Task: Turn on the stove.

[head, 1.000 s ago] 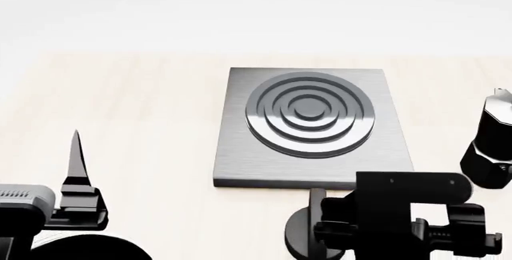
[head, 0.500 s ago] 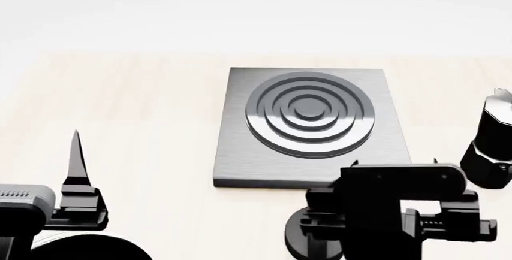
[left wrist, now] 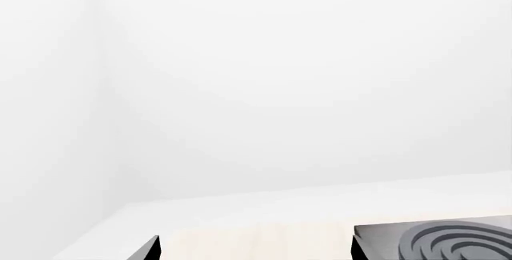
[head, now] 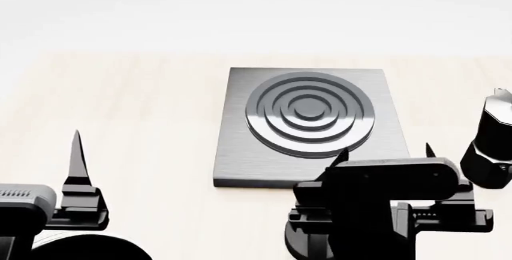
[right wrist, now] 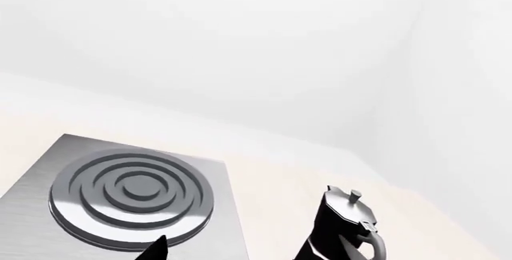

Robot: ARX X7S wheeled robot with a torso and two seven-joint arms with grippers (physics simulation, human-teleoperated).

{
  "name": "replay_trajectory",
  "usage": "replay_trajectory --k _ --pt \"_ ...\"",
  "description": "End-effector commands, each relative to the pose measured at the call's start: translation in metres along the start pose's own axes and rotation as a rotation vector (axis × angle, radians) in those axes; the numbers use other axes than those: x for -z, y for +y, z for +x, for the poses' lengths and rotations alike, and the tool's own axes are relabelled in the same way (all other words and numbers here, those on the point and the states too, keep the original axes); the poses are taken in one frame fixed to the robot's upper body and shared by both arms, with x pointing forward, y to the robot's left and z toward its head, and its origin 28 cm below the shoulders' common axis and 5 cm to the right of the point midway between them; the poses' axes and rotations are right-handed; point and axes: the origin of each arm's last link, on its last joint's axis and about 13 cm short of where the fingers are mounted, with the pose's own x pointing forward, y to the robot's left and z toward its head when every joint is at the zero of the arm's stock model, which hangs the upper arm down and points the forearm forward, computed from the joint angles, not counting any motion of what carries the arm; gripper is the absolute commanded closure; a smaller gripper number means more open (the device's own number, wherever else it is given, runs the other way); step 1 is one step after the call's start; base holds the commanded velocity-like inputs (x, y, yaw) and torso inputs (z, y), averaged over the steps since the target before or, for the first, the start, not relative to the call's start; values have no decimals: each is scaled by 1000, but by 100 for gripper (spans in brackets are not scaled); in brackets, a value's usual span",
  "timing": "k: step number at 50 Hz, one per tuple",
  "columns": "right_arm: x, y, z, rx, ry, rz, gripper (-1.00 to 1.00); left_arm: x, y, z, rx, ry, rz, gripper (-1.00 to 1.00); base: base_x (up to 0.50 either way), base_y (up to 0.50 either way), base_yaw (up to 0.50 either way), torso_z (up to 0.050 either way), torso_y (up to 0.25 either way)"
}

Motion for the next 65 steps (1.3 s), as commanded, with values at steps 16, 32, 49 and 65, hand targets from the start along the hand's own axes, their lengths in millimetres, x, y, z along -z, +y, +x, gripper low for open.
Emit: replay_trajectory --k 16,32,49,65 --pt "-7 3 -5 -28 -88 -8 -100 1 0 0 -1 5 -1 -100 0 0 0 0 0" --pt "-12 2 -9 -29 -146 -16 -100 0 -1 0 1 -1 7 -100 0 0 0 0 0" --pt "-16 1 -11 -16 -186 -19 -100 -4 0 -2 -1 -9 7 -100 0 0 0 0 0" --pt "-20 1 -17 -18 -235 -47 -100 -2 1 -1 -8 -2 7 -100 0 0 0 0 0"
